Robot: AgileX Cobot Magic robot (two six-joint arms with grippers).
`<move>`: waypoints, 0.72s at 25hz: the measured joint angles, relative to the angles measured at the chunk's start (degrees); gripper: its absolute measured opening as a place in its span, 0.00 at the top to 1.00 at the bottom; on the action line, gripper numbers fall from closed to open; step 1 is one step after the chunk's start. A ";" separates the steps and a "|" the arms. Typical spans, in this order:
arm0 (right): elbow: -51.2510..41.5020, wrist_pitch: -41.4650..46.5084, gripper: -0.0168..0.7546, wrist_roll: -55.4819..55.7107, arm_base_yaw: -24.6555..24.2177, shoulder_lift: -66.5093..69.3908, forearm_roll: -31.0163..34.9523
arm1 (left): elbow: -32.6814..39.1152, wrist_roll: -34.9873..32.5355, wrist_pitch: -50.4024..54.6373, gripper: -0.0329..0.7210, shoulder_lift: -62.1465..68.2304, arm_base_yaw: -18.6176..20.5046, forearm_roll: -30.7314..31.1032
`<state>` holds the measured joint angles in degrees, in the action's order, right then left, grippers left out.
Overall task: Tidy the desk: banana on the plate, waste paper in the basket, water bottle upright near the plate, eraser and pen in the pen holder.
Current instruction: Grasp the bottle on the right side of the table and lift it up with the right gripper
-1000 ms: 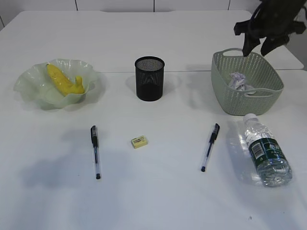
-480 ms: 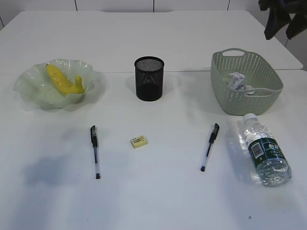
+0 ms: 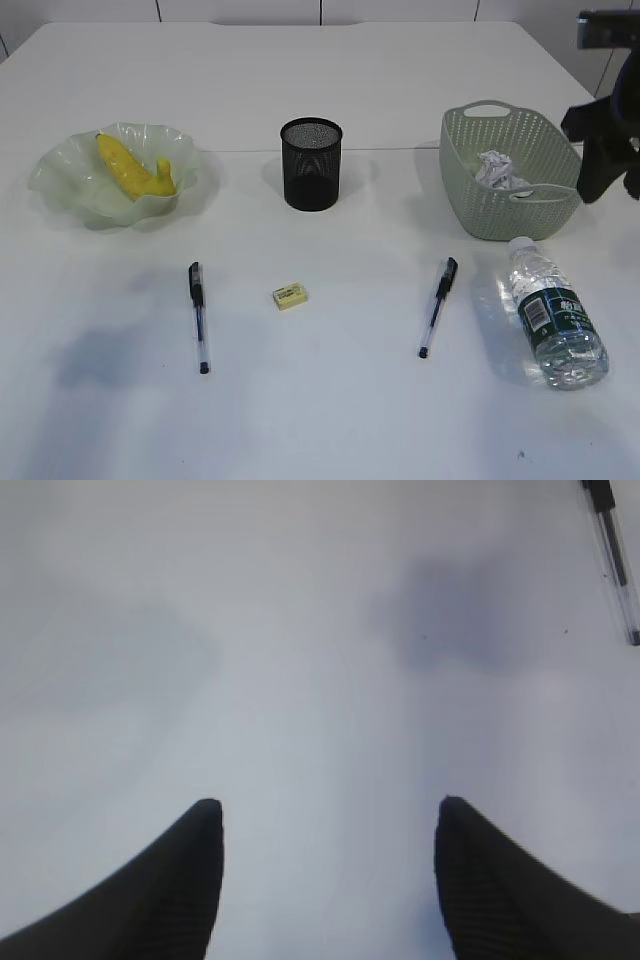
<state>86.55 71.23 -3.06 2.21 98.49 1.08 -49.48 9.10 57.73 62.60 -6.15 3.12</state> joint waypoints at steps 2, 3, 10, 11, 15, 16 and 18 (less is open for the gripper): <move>-2.70 -0.63 0.48 -0.35 0.79 0.00 0.00 | 0.00 0.00 0.00 0.34 0.00 0.00 -0.86; -3.88 -2.03 0.48 -0.49 0.95 0.00 0.00 | 0.00 0.00 0.00 0.34 0.00 0.00 -1.29; -5.29 -9.45 0.40 -1.12 1.21 3.04 0.00 | 0.00 0.00 0.00 0.35 0.00 0.00 -1.90; -5.29 -9.92 0.38 -1.12 1.21 3.96 0.00 | 0.00 0.00 0.00 0.35 0.00 0.00 -1.90; -5.29 -11.38 0.31 -1.12 1.21 7.44 0.00 | 0.00 0.00 -0.51 0.35 0.00 0.00 -1.99; -5.29 -11.80 0.29 -1.12 1.21 8.33 0.00 | 0.00 0.00 -0.83 0.35 0.00 0.00 -1.99; -5.29 -12.82 0.26 -1.12 1.21 9.75 0.00 | 0.00 0.00 -1.34 0.35 0.00 0.00 -1.99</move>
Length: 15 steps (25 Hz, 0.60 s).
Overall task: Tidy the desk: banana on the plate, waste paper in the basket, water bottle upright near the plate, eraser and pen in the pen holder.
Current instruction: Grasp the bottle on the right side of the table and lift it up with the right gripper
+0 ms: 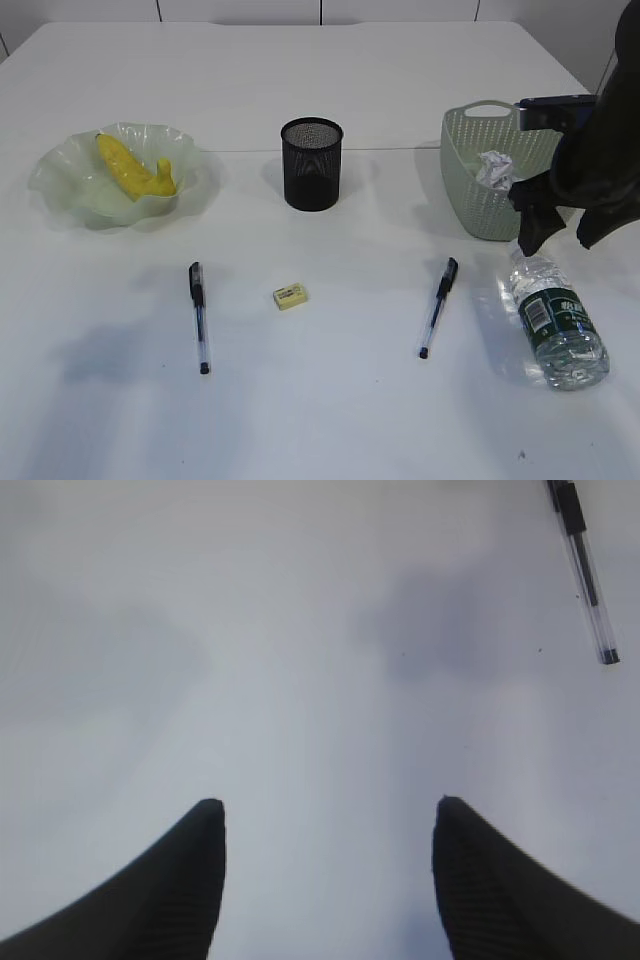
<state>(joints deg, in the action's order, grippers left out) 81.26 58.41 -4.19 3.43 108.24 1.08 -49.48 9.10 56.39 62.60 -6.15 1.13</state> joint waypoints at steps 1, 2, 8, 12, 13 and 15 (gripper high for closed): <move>0.00 -0.43 0.25 0.00 0.00 0.70 0.00 | 0.00 0.00 -0.16 0.35 0.00 0.00 0.00; 0.00 -0.96 0.25 0.00 0.00 1.39 0.00 | 0.00 0.00 -0.20 0.36 0.00 0.00 0.00; 0.10 -2.56 0.24 0.00 0.00 4.67 0.23 | 0.00 0.00 -0.94 0.36 0.00 0.00 0.00; 1.26 -3.00 0.24 0.00 0.00 6.64 0.37 | 0.00 0.00 -1.70 0.36 0.00 0.00 0.00; 1.43 -3.13 0.24 0.00 0.00 7.12 0.37 | 0.00 0.00 -1.71 0.36 0.00 0.00 0.00; 2.05 -3.36 0.24 0.00 0.00 8.11 0.37 | 0.00 0.00 -1.79 0.37 0.00 0.00 0.00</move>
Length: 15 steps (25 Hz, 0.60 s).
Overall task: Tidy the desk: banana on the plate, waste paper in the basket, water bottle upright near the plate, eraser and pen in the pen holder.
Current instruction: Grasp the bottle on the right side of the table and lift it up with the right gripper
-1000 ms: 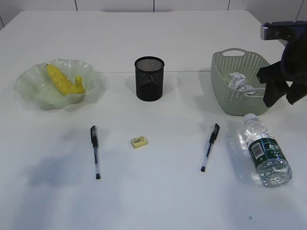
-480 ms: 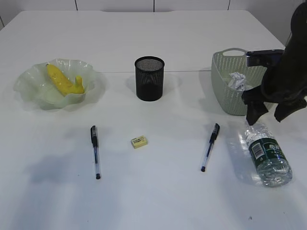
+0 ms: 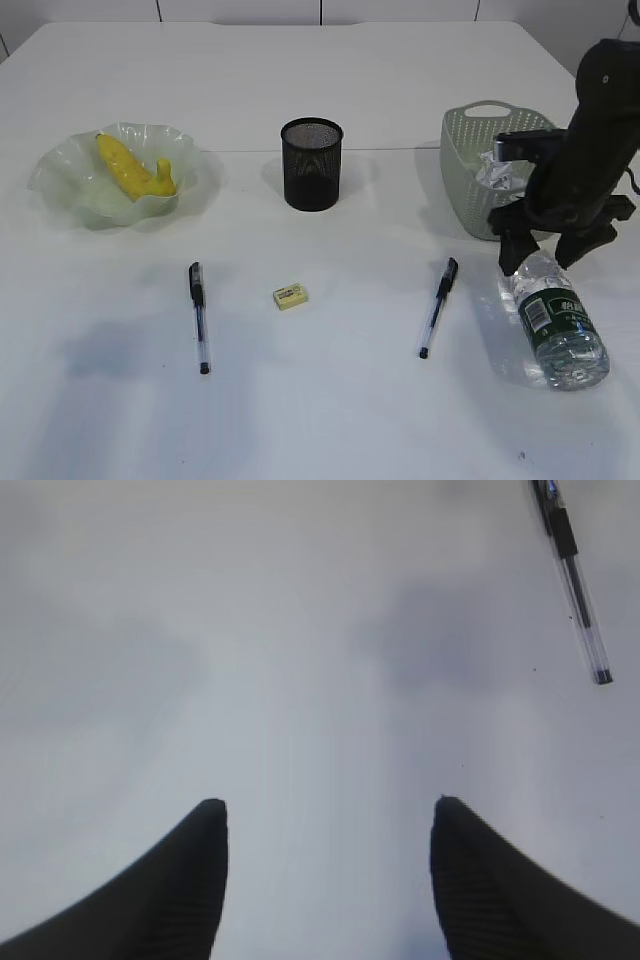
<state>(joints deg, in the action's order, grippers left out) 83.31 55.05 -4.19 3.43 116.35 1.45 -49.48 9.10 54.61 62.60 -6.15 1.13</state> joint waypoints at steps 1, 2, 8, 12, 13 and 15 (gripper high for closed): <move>0.17 -0.12 0.24 0.00 0.00 0.48 0.00 | 0.00 0.00 -0.05 0.37 0.00 0.00 0.00; 0.42 -0.12 0.24 0.00 0.00 0.76 0.00 | 0.00 0.00 -0.14 0.37 0.00 0.00 0.00; 1.82 -0.22 0.24 -0.02 0.00 2.90 0.05 | 0.00 0.00 -0.18 0.37 0.00 0.00 0.00; 1.87 -0.22 0.24 -0.12 0.00 4.12 0.05 | 0.00 0.00 -0.31 0.37 0.00 0.00 0.00; 1.87 -0.22 0.24 -0.12 0.00 4.19 0.05 | 0.00 0.00 -0.41 0.37 0.00 0.00 0.00; 1.87 -0.22 0.24 -0.12 0.00 4.35 -0.07 | 0.00 0.00 -0.82 0.37 0.00 0.00 0.00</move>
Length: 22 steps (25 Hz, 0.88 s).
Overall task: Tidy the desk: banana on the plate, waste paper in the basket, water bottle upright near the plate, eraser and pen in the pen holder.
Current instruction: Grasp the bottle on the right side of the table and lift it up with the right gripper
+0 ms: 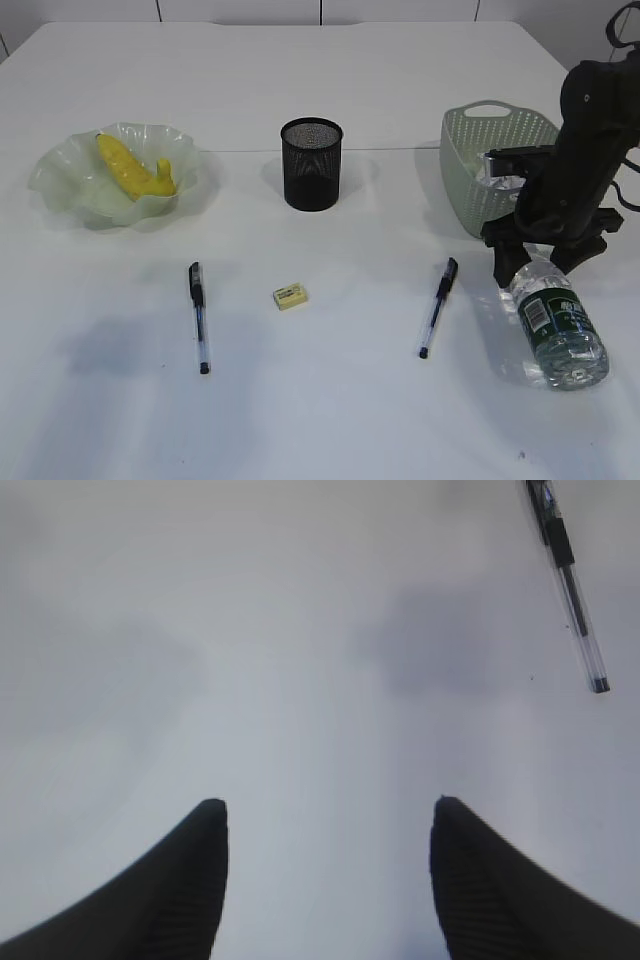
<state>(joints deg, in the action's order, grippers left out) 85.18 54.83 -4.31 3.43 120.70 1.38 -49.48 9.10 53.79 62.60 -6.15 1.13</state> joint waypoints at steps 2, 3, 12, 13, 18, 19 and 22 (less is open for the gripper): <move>0.00 0.11 0.23 0.11 0.00 0.06 -0.10 | 0.00 0.00 -0.39 0.37 0.00 0.00 0.00; 0.00 0.11 0.22 0.11 0.00 0.06 -0.21 | 0.00 0.00 -0.39 0.37 0.00 0.00 0.00; 0.00 0.59 0.22 0.68 0.00 0.14 -0.80 | 0.00 0.00 -0.39 0.37 0.34 0.00 -0.20; 0.00 0.64 0.22 0.68 0.00 0.14 -0.80 | 0.00 0.00 -0.39 0.37 0.34 0.00 -0.20; 0.00 1.63 0.22 0.68 0.00 0.14 -0.80 | 0.00 0.00 -0.39 0.37 0.34 0.00 -0.33; 0.00 1.63 0.22 0.68 0.00 0.14 -0.80 | 0.00 0.00 -0.39 0.37 0.34 0.00 -0.33; 0.00 1.76 0.22 0.75 0.00 0.14 -0.80 | 0.00 0.00 -0.39 0.37 0.34 0.00 -0.33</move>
<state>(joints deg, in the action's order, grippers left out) 85.18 56.59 -3.56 3.43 120.83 0.58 -49.48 9.10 53.40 62.94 -6.15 0.80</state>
